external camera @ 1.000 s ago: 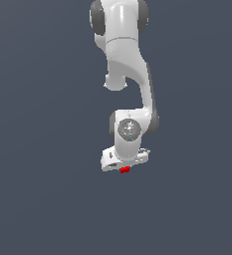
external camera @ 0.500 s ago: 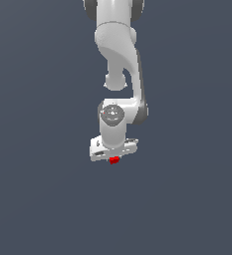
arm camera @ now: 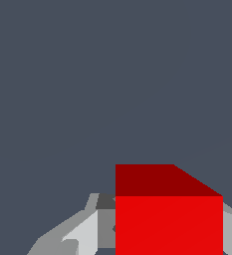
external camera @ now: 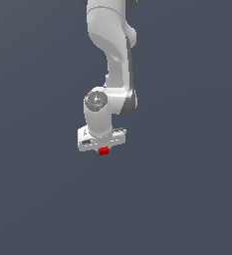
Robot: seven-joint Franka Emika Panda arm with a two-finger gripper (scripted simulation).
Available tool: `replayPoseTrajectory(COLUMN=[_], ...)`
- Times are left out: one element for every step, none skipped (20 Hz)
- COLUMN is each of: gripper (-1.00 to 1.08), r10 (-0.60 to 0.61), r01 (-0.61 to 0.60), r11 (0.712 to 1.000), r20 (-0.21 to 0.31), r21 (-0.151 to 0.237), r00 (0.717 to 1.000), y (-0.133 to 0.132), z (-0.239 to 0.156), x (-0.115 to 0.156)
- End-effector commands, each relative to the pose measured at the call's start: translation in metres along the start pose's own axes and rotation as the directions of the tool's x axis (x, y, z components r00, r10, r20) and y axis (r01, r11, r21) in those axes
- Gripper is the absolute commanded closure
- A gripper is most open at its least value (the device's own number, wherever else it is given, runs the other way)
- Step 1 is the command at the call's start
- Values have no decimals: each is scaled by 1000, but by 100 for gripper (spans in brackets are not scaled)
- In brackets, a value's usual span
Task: Pick up the red cube and move it to a goal position.
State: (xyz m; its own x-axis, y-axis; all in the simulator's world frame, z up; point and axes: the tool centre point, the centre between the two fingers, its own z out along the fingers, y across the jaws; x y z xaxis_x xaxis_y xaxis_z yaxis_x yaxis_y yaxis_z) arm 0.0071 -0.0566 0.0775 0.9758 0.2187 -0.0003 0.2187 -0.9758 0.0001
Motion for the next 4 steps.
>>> replayPoseTrajectory(gripper=[108, 108, 108, 108], r10=[-1, -1, -1, -1], r01=[1, 1, 1, 1], r11=[1000, 1000, 1000, 1000], r20=[0, 0, 0, 0], r21=[0, 0, 0, 0], r00=[1000, 1000, 1000, 1000], y=[5, 6, 7, 7], z=[-4, -5, -5, -5], x=[-6, -7, -8, -8])
